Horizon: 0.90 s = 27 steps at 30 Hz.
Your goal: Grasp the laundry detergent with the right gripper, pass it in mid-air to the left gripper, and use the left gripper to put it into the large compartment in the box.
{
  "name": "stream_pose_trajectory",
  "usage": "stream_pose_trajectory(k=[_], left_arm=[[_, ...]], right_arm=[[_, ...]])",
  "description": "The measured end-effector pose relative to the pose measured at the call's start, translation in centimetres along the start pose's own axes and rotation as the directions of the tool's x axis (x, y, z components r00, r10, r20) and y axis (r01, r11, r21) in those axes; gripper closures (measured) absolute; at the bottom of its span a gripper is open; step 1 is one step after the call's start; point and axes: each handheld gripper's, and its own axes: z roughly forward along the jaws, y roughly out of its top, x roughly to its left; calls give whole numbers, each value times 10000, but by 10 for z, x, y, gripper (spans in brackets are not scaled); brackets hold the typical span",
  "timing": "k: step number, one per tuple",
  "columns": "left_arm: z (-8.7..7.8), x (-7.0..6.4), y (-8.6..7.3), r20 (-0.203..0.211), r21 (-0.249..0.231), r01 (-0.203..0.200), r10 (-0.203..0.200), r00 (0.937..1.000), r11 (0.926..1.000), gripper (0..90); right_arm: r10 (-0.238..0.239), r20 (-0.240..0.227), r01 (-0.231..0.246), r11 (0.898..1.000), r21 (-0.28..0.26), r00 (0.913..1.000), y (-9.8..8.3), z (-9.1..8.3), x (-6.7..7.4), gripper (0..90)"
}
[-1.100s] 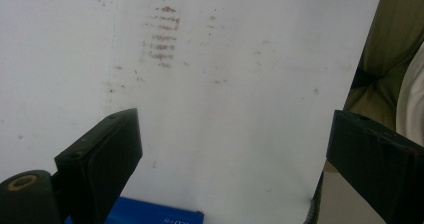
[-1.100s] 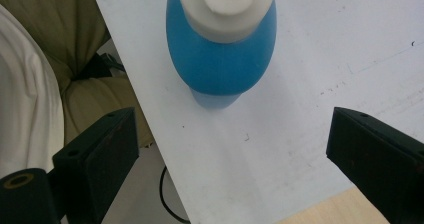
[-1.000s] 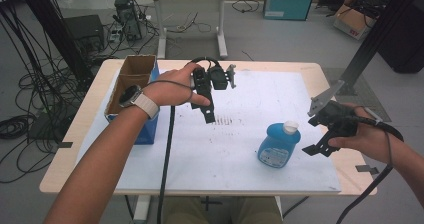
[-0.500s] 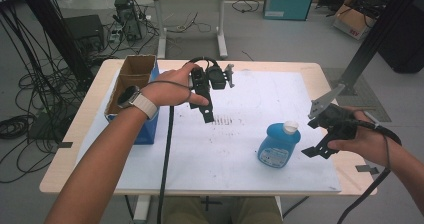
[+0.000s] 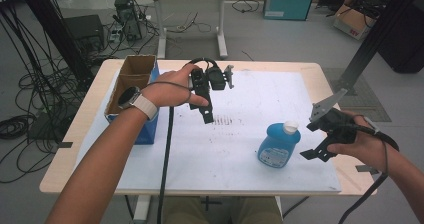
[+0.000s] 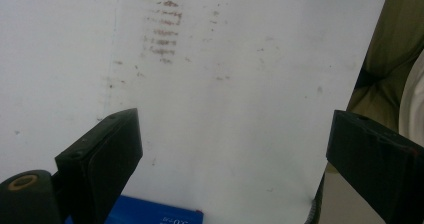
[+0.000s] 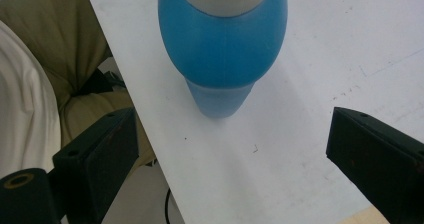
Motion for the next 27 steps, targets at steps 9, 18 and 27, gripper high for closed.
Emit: stream_pose_trajectory(k=[9,18,27], left_arm=[[1,-1,-2,0,-23,89,-89,10000,10000,81],[2,0,-2,-7,9,97,-97,10000,10000,80],[3,0,-2,25,29,121,-121,9999,9999,81]], right_arm=[[154,-46,-155,9996,-227,9999,-5,5,2,65],[77,-82,-81,9990,-429,9999,-8,8,1,65],[138,-127,-149,9954,-950,9998,-13,13,1,62]])
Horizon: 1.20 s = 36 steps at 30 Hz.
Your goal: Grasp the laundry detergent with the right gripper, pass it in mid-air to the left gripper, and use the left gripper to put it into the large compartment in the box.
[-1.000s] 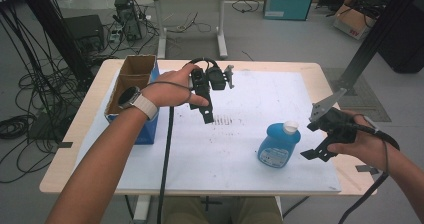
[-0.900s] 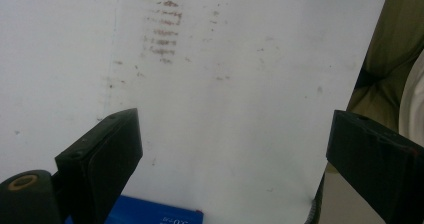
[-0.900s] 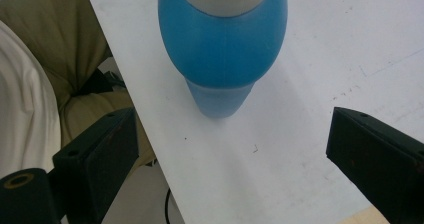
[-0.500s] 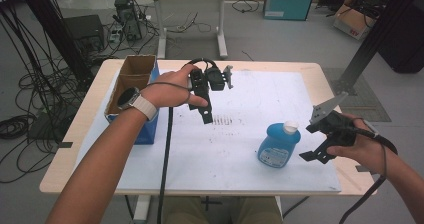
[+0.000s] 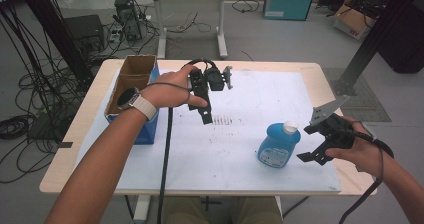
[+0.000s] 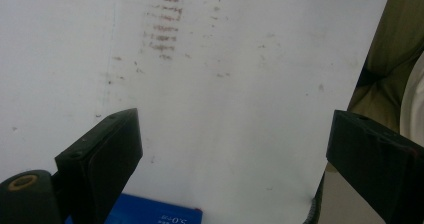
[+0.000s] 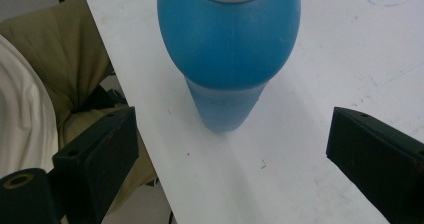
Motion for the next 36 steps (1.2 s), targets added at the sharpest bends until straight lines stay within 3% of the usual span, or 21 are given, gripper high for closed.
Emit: stream_pose_trajectory(k=[8,24,32,36], left_arm=[[0,0,0,-35,25,-19,19,10000,10000,81],[4,0,-3,117,65,69,-70,9999,10000,81],[4,0,-2,91,169,21,-22,10000,9999,81],[5,0,-2,105,132,84,-85,9999,9999,81]], right_arm=[[138,-20,-139,9970,-768,9999,-10,8,0,54],[115,200,-85,9898,-1425,9997,-20,13,-1,54],[335,157,-296,9789,-2023,9993,-26,16,-1,34],[248,165,-210,9801,-1974,9996,-27,18,0,34]])
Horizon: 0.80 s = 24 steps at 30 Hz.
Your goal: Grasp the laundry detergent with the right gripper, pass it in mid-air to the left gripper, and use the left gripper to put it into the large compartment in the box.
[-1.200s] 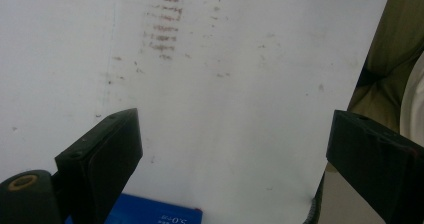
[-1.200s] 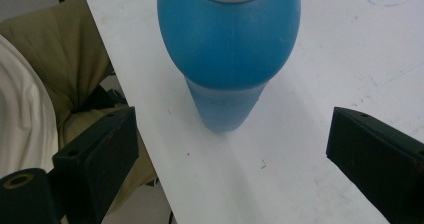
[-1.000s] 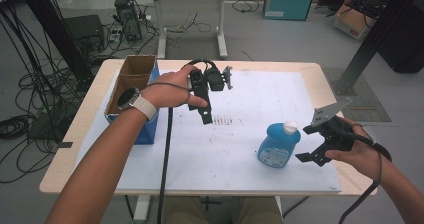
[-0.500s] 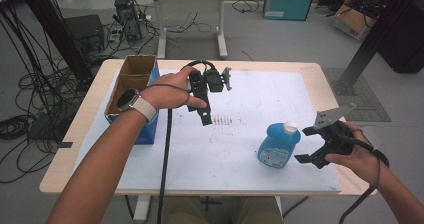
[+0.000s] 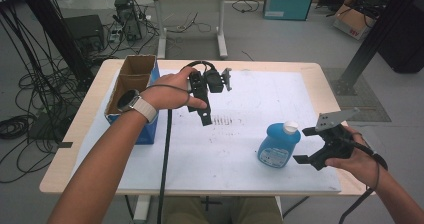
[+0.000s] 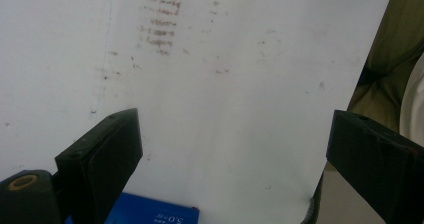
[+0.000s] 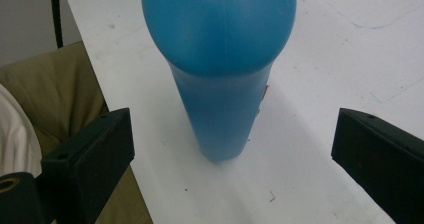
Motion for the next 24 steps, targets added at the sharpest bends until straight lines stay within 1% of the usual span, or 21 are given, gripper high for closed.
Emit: stream_pose_trajectory(k=[3,8,9,13,14,24], left_arm=[[0,0,0,-77,-28,6,-6,10000,10000,81],[2,0,0,52,43,-7,7,10000,10000,82],[3,0,0,36,-47,80,-80,10000,10000,82],[4,1,0,40,49,-4,4,10000,10000,82],[4,1,0,54,2,53,-53,10000,10000,82],[4,1,0,27,48,21,-21,10000,10000,82]], right_arm=[[-39,-19,39,10000,-48,10000,0,0,0,32],[-6,-48,6,10000,-6,10000,0,1,0,35],[22,-52,-23,10000,-36,10000,0,2,0,35],[35,-121,-36,10000,-92,9999,0,3,-1,36],[26,-110,-27,10000,-81,9999,0,3,-1,36],[86,-167,-87,9999,-88,9998,-4,5,-1,37]])
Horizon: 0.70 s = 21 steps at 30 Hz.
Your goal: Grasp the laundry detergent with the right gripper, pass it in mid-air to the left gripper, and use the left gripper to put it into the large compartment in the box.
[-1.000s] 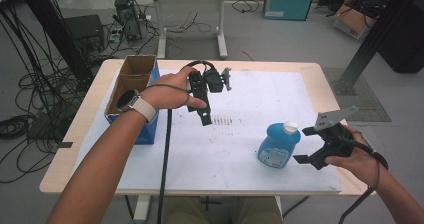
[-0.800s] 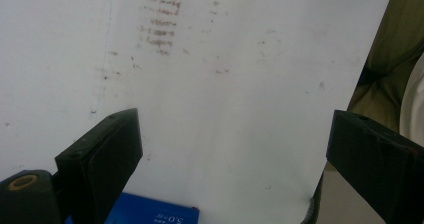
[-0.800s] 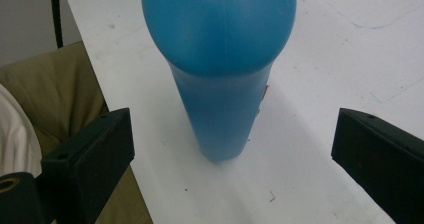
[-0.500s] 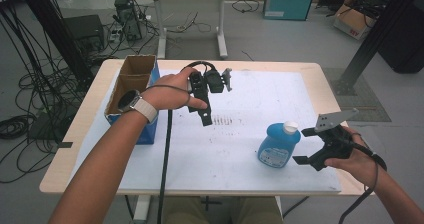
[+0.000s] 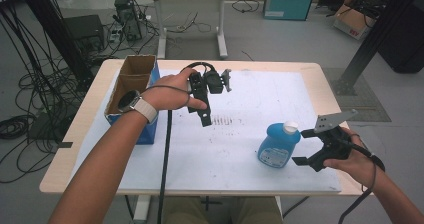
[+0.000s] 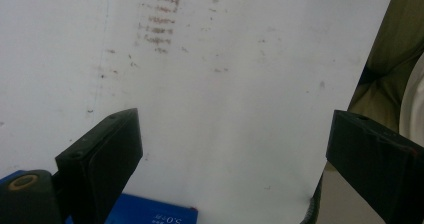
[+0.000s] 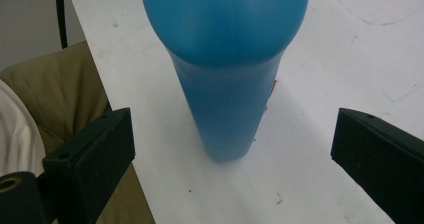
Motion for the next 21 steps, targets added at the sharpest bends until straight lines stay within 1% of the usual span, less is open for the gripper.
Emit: stream_pose_trajectory(k=[1,2,4,7,12,15,21], left_arm=[[0,0,0,61,8,-3,3,10000,10000,82],[1,0,0,60,-50,90,-90,9999,9999,82],[1,0,1,41,-31,70,-70,10000,10000,82],[1,0,1,10,-40,63,-63,10000,10000,82],[1,0,1,60,-10,49,-49,10000,10000,82],[1,0,1,60,-67,77,-77,10000,9999,82],[1,0,0,78,-31,89,-88,9999,10000,82]], right_arm=[[7,17,-7,10000,-15,10000,0,0,0,37],[-37,-7,37,10000,-16,10000,-1,0,-1,38],[39,2,-39,10000,-31,10000,-1,0,-1,39],[-45,-5,45,10000,-42,10000,-1,-1,-1,40],[39,-12,-39,10000,-8,10000,-1,-1,-1,40],[46,-2,-46,10000,4,10000,-1,0,-1,40],[-6,26,6,10000,13,10000,0,-1,0,43]])
